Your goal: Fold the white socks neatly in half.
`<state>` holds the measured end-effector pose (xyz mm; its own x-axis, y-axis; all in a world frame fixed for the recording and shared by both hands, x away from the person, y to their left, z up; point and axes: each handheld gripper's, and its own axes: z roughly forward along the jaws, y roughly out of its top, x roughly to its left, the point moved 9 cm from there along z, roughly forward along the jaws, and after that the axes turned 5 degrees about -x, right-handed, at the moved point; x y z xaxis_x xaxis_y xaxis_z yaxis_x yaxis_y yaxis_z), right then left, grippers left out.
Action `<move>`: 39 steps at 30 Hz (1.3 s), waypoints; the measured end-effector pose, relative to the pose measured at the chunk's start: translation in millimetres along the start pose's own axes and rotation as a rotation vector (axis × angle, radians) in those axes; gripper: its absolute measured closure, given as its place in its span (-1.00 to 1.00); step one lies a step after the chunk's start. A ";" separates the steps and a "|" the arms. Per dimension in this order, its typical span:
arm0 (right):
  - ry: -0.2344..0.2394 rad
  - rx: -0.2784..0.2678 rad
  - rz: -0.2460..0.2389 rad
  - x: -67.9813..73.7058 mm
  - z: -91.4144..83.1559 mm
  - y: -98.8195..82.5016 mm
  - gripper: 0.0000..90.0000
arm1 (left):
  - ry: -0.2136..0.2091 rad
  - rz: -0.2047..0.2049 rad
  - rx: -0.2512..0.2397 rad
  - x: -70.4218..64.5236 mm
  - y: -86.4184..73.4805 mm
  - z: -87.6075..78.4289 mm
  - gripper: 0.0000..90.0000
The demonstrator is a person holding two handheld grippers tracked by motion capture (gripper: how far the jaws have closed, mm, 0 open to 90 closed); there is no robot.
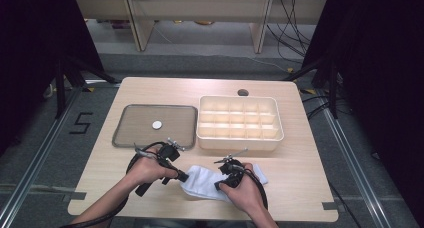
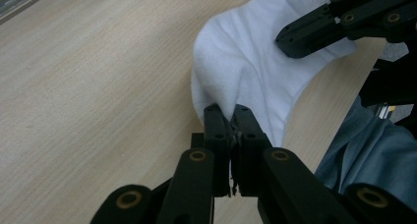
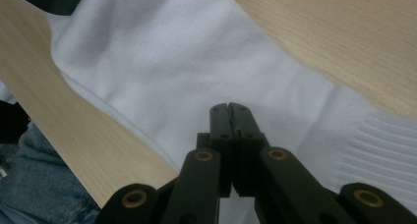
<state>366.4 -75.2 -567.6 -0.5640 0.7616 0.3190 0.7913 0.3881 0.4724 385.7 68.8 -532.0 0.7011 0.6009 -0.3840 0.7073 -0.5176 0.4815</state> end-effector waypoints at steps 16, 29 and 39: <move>0.003 -0.015 0.013 3.1 4.4 3.0 1.00 | -0.053 0.024 -0.038 -13.1 18.7 -14.2 0.92; 0.003 -0.071 0.033 7.4 -8.9 12.4 1.00 | -0.049 0.019 -0.034 -11.5 19.4 -14.6 0.92; -0.057 -0.102 0.094 -30.6 -41.0 15.3 1.00 | -0.053 0.070 -0.053 -9.3 25.0 -14.1 0.92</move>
<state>386.0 -113.8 -536.5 -0.4722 0.8213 0.3202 0.8101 0.2611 0.5249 395.6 58.8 -505.3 0.7531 0.5310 -0.3884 0.6519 -0.5228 0.5493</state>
